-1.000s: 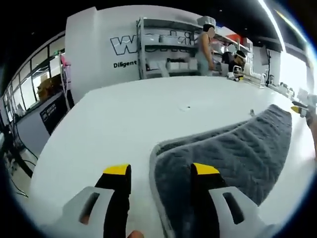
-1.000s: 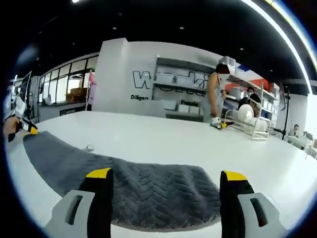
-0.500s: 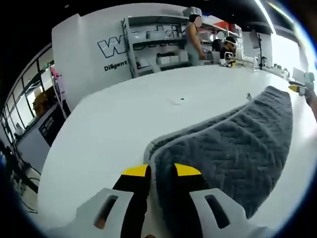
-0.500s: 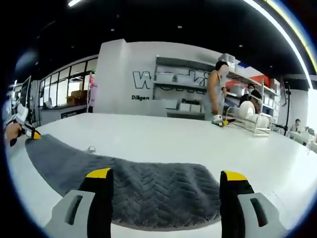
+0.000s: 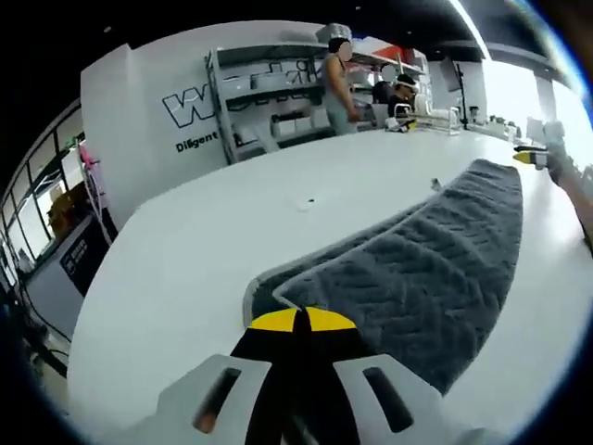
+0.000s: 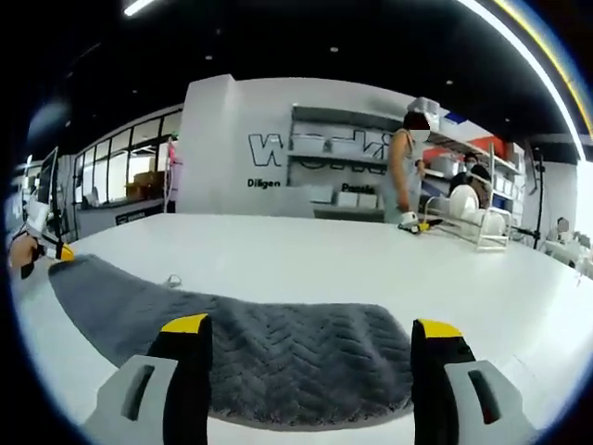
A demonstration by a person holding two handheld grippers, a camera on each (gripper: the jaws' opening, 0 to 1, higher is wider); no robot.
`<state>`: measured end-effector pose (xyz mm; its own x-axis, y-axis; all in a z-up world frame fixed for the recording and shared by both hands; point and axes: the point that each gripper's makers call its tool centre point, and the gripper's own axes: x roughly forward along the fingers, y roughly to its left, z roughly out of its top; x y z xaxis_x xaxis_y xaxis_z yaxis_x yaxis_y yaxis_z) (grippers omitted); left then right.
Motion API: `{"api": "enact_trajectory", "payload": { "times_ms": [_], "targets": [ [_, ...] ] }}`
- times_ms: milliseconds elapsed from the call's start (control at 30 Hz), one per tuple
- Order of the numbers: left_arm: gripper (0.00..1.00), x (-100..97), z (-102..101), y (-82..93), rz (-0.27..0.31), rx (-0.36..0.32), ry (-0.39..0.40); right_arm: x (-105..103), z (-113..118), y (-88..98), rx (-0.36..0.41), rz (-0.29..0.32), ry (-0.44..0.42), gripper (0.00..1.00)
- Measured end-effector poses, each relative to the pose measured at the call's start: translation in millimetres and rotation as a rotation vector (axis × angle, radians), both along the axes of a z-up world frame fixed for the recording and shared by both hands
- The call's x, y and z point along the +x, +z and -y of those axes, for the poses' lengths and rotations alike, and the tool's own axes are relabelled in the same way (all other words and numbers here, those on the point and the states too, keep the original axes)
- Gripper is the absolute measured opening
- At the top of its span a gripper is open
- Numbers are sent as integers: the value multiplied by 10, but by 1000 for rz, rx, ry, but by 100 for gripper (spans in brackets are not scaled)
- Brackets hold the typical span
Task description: Open the folded towel by lifting each exposed corner and separating the folded layers until the towel lies flat within the target outline without major curled edges
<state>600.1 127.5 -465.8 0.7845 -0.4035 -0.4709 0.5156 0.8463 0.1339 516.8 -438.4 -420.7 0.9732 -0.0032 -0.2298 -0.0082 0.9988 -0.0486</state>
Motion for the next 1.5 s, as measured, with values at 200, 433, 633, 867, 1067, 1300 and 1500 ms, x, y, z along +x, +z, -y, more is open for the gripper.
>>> {"api": "enact_trajectory", "payload": {
  "times_ms": [200,433,633,867,1067,1300,1500],
  "targets": [
    [0,-218,209,145,35,-53,-104,-6,-13,9,3,3,4,90],
    [0,-625,571,316,41,-113,-304,-13,-14,-1,9,0,4,90],
    [0,-817,676,137,21,14,-371,-10,-24,-12,13,-5,8,90],
    [1,-698,687,37,69,55,-333,0,-18,0,20,1,6,89],
    [16,-730,783,44,60,-16,-357,-5,-19,-5,44,0,11,89],
    [17,-678,653,-146,51,129,-309,-16,-22,-21,54,-7,14,89],
    [3,-663,658,-111,74,122,-313,-19,-42,-39,61,-13,22,88]
  ]
}}
